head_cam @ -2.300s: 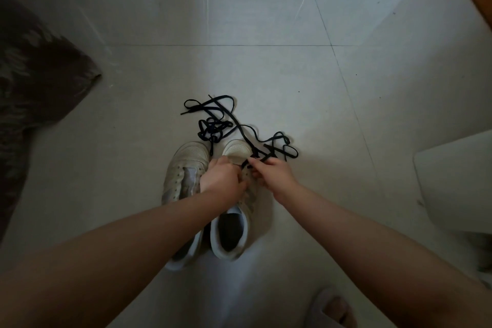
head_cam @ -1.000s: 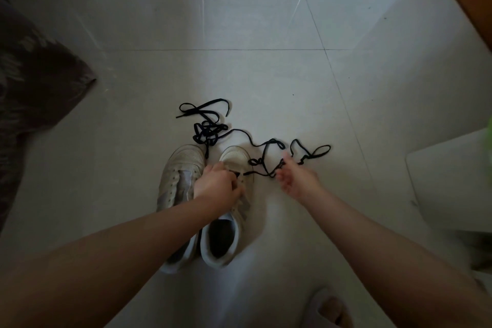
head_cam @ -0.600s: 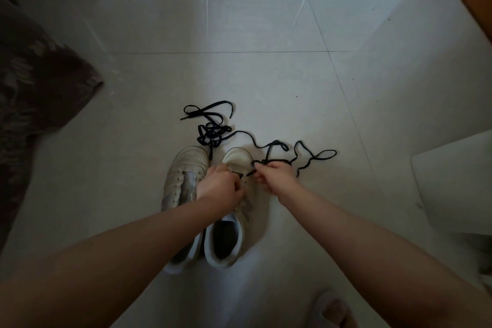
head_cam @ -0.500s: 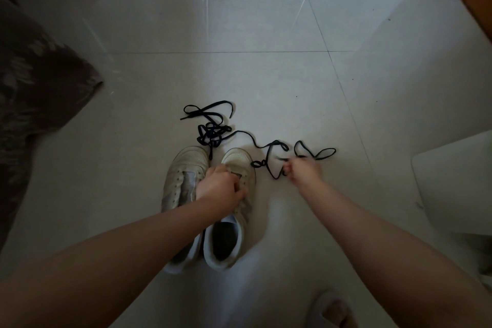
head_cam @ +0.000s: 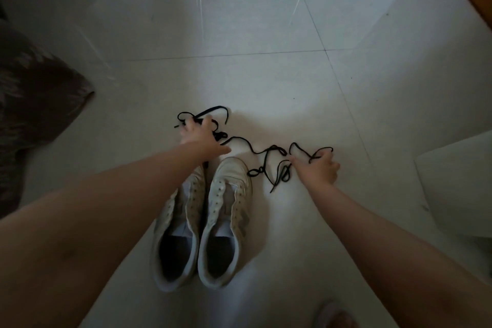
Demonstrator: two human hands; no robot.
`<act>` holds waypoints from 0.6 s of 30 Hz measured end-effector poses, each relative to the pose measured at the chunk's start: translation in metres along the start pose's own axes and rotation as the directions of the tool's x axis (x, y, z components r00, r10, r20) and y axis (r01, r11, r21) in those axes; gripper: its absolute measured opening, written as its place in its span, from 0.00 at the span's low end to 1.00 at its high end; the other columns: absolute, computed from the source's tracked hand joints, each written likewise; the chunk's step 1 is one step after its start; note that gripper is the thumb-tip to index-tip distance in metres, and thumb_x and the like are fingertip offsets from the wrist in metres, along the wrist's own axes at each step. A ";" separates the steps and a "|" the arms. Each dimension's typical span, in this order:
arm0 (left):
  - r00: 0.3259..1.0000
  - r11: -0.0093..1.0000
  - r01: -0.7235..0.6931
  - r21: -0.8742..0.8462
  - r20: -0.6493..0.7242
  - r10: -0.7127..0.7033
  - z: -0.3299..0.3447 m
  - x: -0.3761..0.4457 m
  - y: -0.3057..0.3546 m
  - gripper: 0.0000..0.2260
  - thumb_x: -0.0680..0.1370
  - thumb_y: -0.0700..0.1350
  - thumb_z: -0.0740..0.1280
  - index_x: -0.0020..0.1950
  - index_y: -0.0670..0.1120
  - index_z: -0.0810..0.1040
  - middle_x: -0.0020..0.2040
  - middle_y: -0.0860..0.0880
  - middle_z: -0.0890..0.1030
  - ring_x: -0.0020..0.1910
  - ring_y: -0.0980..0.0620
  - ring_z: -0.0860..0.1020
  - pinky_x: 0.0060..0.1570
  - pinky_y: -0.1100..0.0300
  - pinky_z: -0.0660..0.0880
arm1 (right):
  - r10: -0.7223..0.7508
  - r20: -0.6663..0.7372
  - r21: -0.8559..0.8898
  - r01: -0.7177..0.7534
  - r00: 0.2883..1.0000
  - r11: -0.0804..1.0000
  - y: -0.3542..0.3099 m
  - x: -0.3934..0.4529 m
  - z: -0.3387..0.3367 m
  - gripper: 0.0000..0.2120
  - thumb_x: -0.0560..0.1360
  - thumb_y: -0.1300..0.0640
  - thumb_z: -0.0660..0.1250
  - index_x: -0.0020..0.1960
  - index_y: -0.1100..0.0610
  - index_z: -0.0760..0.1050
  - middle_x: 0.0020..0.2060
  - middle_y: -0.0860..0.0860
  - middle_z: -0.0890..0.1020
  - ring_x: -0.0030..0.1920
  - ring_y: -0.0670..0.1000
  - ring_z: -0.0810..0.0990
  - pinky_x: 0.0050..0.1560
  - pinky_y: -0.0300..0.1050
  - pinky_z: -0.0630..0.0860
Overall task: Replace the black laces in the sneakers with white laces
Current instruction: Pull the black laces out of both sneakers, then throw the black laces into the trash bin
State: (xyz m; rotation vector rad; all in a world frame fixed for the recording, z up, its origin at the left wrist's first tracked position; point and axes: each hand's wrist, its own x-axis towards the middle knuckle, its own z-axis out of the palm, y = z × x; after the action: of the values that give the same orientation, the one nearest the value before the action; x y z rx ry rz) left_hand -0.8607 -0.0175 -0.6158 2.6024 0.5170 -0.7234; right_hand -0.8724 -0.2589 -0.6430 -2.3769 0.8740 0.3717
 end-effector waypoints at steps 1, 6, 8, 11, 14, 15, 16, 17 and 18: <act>0.998 0.999 0.047 -0.001 0.037 -0.047 -0.001 0.008 -0.004 0.44 0.70 0.60 0.72 0.77 0.52 0.50 0.75 0.38 0.51 0.73 0.36 0.54 0.69 0.45 0.60 | 0.053 0.030 0.005 -0.054 0.998 0.999 0.000 0.003 0.001 0.41 0.68 0.40 0.73 0.71 0.57 0.60 0.67 0.62 0.63 0.65 0.62 0.66 0.64 0.49 0.65; 0.995 0.992 0.090 0.088 0.034 -0.093 0.013 0.025 -0.005 0.31 0.74 0.49 0.67 0.73 0.49 0.58 0.70 0.38 0.57 0.69 0.37 0.59 0.67 0.49 0.62 | -0.050 0.099 -0.027 0.053 0.994 0.998 -0.016 0.001 0.025 0.34 0.74 0.40 0.65 0.71 0.61 0.62 0.68 0.63 0.63 0.67 0.61 0.64 0.66 0.47 0.62; 0.999 0.999 0.044 -0.005 0.026 -0.043 0.026 0.023 0.010 0.26 0.75 0.43 0.65 0.71 0.48 0.62 0.69 0.40 0.57 0.67 0.39 0.61 0.65 0.50 0.65 | -0.107 0.138 0.003 0.108 0.985 0.994 -0.030 -0.007 0.035 0.33 0.75 0.41 0.65 0.70 0.62 0.63 0.68 0.62 0.63 0.67 0.61 0.64 0.66 0.47 0.63; 0.996 0.990 -0.066 -0.127 0.051 0.073 0.041 0.019 0.044 0.22 0.77 0.43 0.63 0.71 0.46 0.64 0.69 0.43 0.59 0.64 0.41 0.67 0.62 0.52 0.68 | -0.163 0.234 0.140 0.133 0.958 0.981 -0.055 -0.016 0.049 0.27 0.78 0.45 0.60 0.70 0.61 0.66 0.67 0.61 0.63 0.66 0.60 0.67 0.66 0.48 0.65; 0.985 0.939 -0.121 -0.323 0.082 0.155 0.048 0.020 0.075 0.16 0.82 0.46 0.55 0.66 0.41 0.71 0.64 0.40 0.70 0.59 0.42 0.73 0.54 0.53 0.72 | -0.080 0.342 0.471 -0.097 0.936 0.877 -0.077 -0.018 0.056 0.21 0.76 0.46 0.56 0.60 0.59 0.75 0.62 0.60 0.74 0.60 0.59 0.74 0.62 0.54 0.72; 0.987 0.909 -0.099 -0.406 0.076 0.141 0.047 0.021 0.082 0.16 0.82 0.46 0.53 0.61 0.39 0.74 0.60 0.39 0.75 0.54 0.42 0.76 0.48 0.54 0.73 | -0.034 0.398 0.548 -0.207 0.917 0.811 -0.079 -0.015 0.055 0.22 0.73 0.44 0.56 0.55 0.58 0.77 0.56 0.58 0.78 0.56 0.58 0.78 0.56 0.55 0.76; 0.990 0.884 -0.072 -0.462 0.074 0.119 0.046 0.022 0.087 0.17 0.83 0.47 0.52 0.58 0.38 0.76 0.55 0.39 0.78 0.50 0.42 0.77 0.42 0.56 0.72 | -0.017 0.451 0.602 -0.290 0.892 0.743 -0.079 -0.009 0.054 0.21 0.73 0.43 0.56 0.53 0.57 0.77 0.51 0.56 0.80 0.50 0.56 0.80 0.48 0.53 0.79; 0.992 0.868 -0.054 -0.494 0.074 0.104 0.044 0.020 0.091 0.18 0.83 0.48 0.51 0.57 0.38 0.76 0.53 0.40 0.79 0.49 0.43 0.77 0.41 0.57 0.72 | -0.018 0.497 0.641 -0.352 0.868 0.682 -0.076 -0.007 0.050 0.18 0.76 0.44 0.57 0.52 0.56 0.77 0.47 0.55 0.81 0.45 0.53 0.80 0.43 0.51 0.79; 0.993 0.849 -0.039 -0.527 0.074 0.092 0.043 0.018 0.093 0.19 0.83 0.49 0.51 0.57 0.39 0.77 0.53 0.40 0.79 0.51 0.43 0.77 0.46 0.56 0.74 | -0.022 0.538 0.669 -0.411 0.843 0.620 -0.073 -0.004 0.046 0.15 0.79 0.47 0.58 0.53 0.57 0.77 0.46 0.54 0.82 0.42 0.51 0.80 0.42 0.51 0.80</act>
State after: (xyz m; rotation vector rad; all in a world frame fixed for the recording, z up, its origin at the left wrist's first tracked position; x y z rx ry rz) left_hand -0.8225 -0.1127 -0.6348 2.0504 0.5087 -0.5802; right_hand -0.8299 -0.1838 -0.6473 -1.2830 0.8212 0.5431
